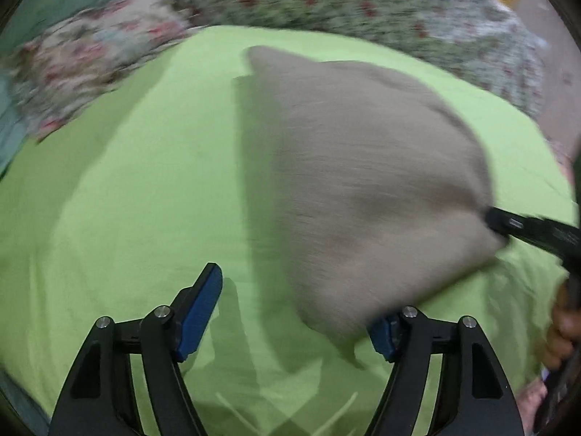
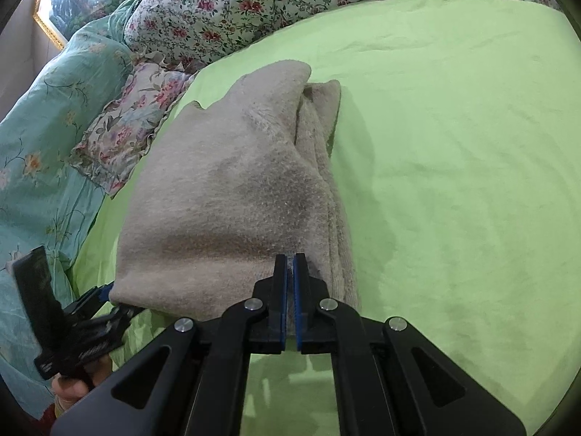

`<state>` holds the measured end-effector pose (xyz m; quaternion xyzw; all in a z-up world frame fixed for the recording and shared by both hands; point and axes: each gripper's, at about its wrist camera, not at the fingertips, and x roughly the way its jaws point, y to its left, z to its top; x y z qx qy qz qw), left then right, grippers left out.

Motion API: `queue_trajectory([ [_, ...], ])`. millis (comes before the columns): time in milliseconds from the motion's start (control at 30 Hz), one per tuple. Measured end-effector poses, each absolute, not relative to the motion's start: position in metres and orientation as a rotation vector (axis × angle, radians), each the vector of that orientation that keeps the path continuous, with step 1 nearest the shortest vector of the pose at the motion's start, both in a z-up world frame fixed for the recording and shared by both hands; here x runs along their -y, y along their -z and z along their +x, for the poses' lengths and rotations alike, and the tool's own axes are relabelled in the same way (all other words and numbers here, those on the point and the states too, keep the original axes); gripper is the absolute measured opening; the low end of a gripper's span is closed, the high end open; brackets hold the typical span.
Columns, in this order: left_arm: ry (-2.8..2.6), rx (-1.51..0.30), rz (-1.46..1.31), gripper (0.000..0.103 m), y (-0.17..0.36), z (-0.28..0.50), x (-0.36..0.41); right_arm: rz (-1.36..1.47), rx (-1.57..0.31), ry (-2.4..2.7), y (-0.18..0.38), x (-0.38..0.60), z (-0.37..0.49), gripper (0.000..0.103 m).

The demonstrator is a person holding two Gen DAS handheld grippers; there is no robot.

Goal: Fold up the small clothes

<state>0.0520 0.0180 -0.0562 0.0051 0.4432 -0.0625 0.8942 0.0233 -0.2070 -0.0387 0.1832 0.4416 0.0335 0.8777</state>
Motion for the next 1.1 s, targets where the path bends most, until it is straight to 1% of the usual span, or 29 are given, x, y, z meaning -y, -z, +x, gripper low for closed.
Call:
queue_trajectory([
  [100,0.062,-0.898,-0.047,0.065,0.055,0.044,-0.03,0.376,-0.922,-0.079,0.039,0.207,0.023,0.004],
  [333,0.019,-0.903,-0.1,0.065,0.06,0.029,-0.043,0.375,-0.92,-0.082,0.04,0.206,0.022,0.004],
  [367,0.037,-0.908,-0.102,0.064,0.057,0.028,-0.043,0.374,-0.921,-0.082,0.04,0.206,0.021,0.004],
  [400,0.048,-0.912,-0.102,0.061,0.056,0.032,-0.043,0.373,-0.921,-0.08,0.04,0.206,0.021,0.004],
  [533,0.178,-0.9,-0.169,0.058,0.041,0.019,-0.05,0.384,-0.926,-0.072,0.034,0.208,0.017,0.004],
  [667,0.345,-0.822,-0.244,0.057,0.014,0.008,-0.06,0.357,-0.872,-0.087,0.01,0.201,0.008,0.005],
  [800,0.442,-0.752,-0.239,0.057,-0.001,0.015,-0.048,0.34,-0.849,-0.164,-0.002,0.182,0.013,0.005],
  [867,0.506,-0.767,-0.222,0.057,0.004,0.024,-0.035,0.328,-0.866,-0.195,0.004,0.171,0.018,0.005],
  [1000,0.557,-0.82,-0.198,0.057,0.025,0.035,-0.019,0.282,-0.952,-0.132,0.032,0.171,0.026,0.005],
  [1067,0.566,-0.862,-0.169,0.058,0.041,0.039,-0.012,0.303,-0.953,-0.12,0.043,0.182,0.025,0.003],
  [1100,0.557,-0.874,-0.162,0.057,0.046,0.041,-0.011,0.328,-0.944,-0.122,0.045,0.188,0.023,0.0],
])
